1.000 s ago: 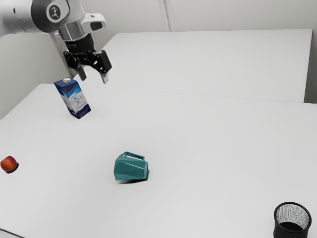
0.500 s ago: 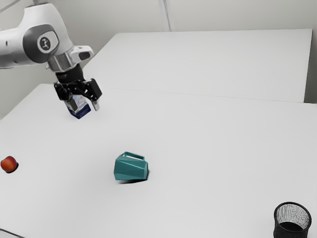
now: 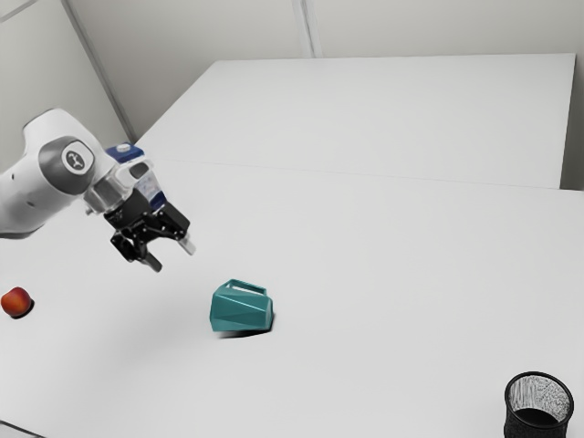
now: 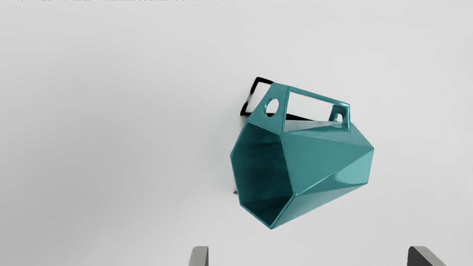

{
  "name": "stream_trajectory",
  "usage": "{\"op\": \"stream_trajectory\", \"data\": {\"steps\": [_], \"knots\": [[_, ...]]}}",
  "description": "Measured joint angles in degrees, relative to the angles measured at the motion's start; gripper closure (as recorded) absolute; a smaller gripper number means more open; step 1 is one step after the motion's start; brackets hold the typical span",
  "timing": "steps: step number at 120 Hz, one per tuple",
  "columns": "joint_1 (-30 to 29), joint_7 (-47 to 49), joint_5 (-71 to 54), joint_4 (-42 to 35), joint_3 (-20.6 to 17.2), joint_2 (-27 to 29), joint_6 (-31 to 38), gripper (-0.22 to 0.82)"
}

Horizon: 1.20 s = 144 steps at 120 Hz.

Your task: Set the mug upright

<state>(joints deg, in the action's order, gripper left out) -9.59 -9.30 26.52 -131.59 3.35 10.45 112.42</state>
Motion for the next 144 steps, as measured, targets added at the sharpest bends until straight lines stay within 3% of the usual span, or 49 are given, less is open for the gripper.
{"op": "stream_trajectory", "data": {"steps": [55,144], "knots": [[-0.83,-15.18,15.78,-6.72,0.10,-3.48,4.46,0.02],[-0.72,-44.16,43.90,-11.33,0.08,-12.02,4.26,0.04]]}}
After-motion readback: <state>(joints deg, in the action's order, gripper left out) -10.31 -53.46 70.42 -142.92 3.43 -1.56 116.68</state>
